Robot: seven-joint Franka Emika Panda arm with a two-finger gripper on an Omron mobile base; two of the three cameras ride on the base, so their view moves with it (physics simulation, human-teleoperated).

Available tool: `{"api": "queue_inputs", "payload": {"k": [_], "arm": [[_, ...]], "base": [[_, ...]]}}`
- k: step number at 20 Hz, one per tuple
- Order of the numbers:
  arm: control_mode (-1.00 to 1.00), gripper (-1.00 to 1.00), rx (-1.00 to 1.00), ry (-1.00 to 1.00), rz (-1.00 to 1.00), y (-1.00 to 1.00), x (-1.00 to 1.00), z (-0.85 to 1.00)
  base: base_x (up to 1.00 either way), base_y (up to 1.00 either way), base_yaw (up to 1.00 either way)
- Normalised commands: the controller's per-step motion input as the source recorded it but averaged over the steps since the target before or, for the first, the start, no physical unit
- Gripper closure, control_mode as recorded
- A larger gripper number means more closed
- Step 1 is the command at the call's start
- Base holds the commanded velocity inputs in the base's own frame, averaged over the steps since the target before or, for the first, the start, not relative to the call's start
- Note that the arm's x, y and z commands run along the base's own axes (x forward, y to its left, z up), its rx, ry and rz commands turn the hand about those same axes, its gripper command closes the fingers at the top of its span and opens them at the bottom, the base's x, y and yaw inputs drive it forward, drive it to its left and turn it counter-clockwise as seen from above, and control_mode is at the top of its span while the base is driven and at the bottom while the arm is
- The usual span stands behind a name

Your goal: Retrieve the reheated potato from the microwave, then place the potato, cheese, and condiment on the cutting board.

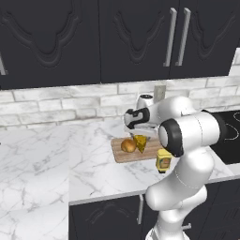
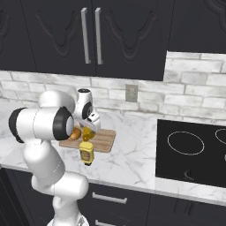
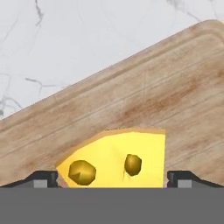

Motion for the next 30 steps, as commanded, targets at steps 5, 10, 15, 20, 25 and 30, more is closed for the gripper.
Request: {"api": "queue_inputs", "payload": {"k": [5,10,15,20,25,30], "arm": [[-1.0,-1.0,0.0,0.0,0.0,-0.14,-0.18,0.28],[-1.0,-1.0,0.0,0.0,0.0,-0.18,-0.32,0.22],[-1.0,-1.0,0.0,0.0,0.0,-0.14,-0.39,0.21],[-1.0,-1.0,0.0,0.0,0.02,-0.13,-0.45,0.21],[-1.0,-1.0,0.0,0.0,0.06,-0.15,-0.41,0.14],[-1.0,-1.0,0.0,-0.02,0.12,-0.16,-0.41,0.08]], "base": [[0.0,0.0,0.0],[0.0,0.0,0.0],[0.0,0.0,0.0],[0.0,0.0,0.0],[0.0,0.0,0.0],[0.0,0.0,0.0]]}}
